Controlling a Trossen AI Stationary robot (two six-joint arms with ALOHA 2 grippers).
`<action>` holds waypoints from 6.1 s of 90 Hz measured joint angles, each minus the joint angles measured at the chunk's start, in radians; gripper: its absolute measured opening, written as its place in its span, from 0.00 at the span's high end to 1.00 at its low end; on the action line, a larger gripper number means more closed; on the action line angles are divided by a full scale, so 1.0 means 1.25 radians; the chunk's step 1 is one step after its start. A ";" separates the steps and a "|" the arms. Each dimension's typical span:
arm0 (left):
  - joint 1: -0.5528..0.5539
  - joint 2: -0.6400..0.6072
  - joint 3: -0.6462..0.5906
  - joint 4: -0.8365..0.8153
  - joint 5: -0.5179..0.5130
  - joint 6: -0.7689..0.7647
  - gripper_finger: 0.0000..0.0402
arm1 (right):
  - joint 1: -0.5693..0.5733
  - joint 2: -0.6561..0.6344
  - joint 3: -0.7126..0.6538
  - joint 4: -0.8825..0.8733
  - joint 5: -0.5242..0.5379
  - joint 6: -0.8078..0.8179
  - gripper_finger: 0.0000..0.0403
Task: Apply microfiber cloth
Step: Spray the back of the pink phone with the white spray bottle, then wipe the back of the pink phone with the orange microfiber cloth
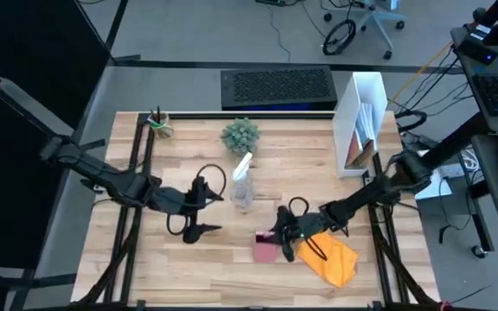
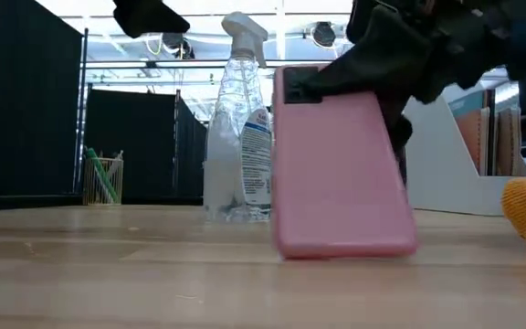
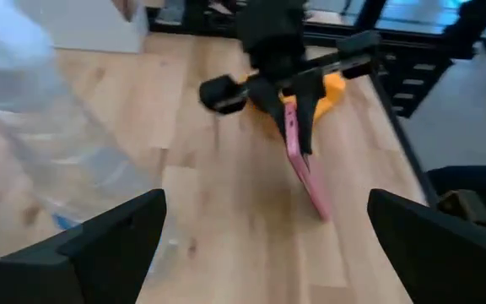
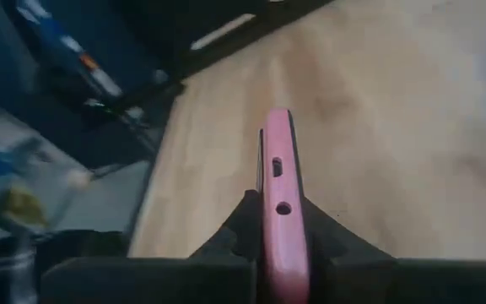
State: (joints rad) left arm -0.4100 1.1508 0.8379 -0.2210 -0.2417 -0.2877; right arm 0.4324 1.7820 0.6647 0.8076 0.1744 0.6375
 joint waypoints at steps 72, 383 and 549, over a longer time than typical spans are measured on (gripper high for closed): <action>-0.135 0.207 0.001 0.114 -0.064 -0.078 0.01 | 0.008 0.096 -0.002 -0.065 0.085 -0.090 0.42; -0.004 0.866 0.295 0.500 0.148 0.154 0.02 | 0.236 0.135 0.398 -0.832 0.288 0.196 1.00; 0.005 0.867 0.294 0.505 0.145 0.146 0.02 | 0.324 0.075 0.398 -0.849 0.230 0.296 1.00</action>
State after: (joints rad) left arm -0.4042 2.2345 1.2053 0.4103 -0.0605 -0.1053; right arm 0.8371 1.8753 1.1618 -0.2535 0.4621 1.0081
